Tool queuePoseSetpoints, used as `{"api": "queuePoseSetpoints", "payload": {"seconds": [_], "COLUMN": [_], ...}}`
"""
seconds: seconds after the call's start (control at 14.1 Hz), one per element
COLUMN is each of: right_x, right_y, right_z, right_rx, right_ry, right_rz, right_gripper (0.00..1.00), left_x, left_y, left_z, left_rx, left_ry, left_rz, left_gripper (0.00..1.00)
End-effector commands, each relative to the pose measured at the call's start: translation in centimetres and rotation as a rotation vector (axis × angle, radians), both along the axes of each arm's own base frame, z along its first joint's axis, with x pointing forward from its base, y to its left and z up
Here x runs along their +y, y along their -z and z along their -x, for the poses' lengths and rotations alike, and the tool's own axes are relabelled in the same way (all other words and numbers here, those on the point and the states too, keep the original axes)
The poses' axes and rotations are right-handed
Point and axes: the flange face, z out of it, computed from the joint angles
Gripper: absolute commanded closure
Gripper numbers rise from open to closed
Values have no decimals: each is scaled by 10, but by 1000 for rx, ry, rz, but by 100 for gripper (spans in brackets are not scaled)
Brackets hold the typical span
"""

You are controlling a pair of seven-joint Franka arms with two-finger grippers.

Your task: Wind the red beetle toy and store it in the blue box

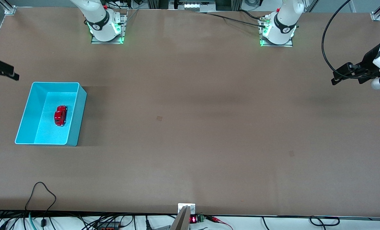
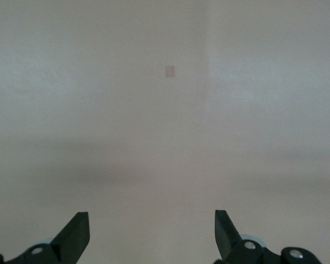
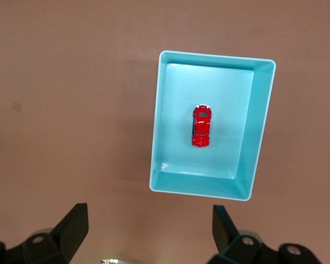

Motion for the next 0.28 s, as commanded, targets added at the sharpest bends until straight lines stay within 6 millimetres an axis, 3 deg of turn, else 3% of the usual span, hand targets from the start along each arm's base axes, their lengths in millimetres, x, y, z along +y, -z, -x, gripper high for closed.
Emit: {"api": "queuePoseSetpoints", "payload": {"seconds": [0.0,0.21], "right_x": [3,1], "right_y": [4,4], "right_z": [-1,-2], "right_rx": [14,12], "right_ry": [4,4], "right_rz": [17,28], "right_gripper": [0,0], "left_x": [0,0], "left_y": [-4,-4], "left_z": [12,12], "left_rx": [-12,-12], "left_ry": [16,16], "left_rz": [3,3], "left_gripper": [0,0]}}
